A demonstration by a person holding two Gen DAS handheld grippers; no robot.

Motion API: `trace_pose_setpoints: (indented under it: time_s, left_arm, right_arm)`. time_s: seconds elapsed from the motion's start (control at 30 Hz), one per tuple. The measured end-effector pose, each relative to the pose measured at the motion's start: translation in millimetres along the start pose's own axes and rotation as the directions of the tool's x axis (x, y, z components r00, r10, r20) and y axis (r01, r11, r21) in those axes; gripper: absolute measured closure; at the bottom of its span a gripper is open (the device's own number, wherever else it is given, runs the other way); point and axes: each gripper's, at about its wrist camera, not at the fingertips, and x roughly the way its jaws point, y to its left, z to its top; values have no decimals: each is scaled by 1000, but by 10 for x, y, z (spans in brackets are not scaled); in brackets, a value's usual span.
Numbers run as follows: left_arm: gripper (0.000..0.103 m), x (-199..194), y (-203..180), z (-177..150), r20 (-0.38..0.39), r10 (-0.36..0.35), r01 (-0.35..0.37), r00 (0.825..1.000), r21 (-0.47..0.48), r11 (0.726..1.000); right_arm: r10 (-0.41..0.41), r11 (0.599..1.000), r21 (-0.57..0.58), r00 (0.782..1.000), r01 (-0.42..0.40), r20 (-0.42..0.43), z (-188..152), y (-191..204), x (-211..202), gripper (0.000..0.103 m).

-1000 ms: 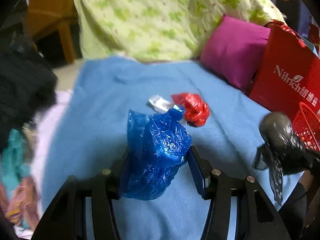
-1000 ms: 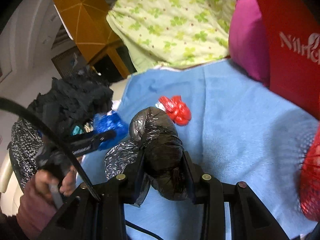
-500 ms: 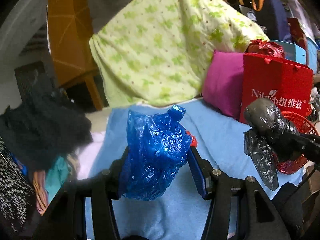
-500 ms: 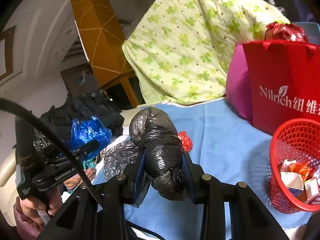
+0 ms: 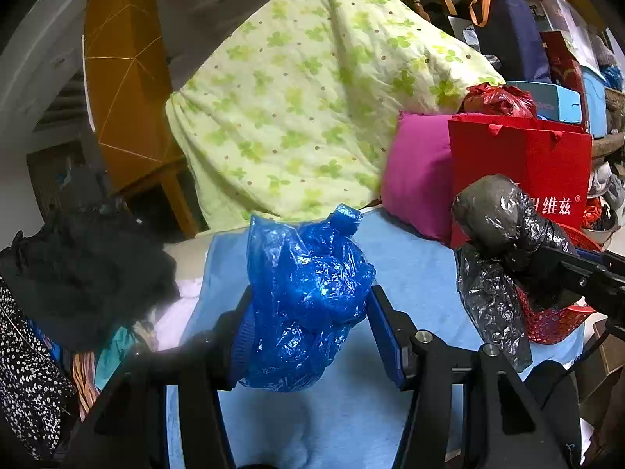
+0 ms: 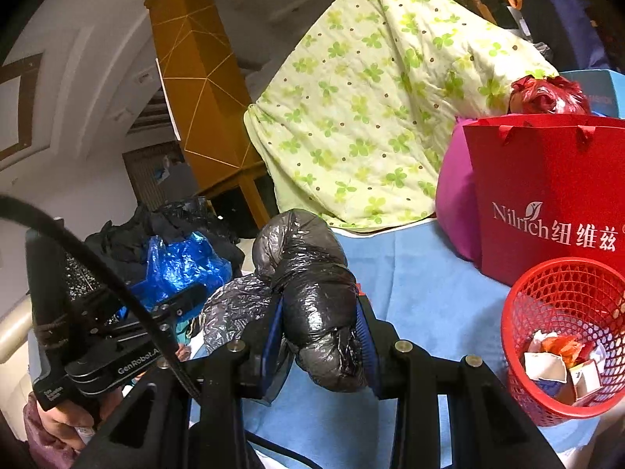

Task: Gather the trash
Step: 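Carry the blue and black bags toward the red mesh basket with both grippers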

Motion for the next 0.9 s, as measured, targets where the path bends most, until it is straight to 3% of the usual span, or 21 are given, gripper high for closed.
trace_pose_setpoints:
  time_s: [0.9]
  left_arm:
    - [46, 33, -372, 91, -13, -24, 25, 1000, 72, 997]
  right_arm:
    - [-28, 999, 45, 999, 26, 46, -94, -142, -387, 65]
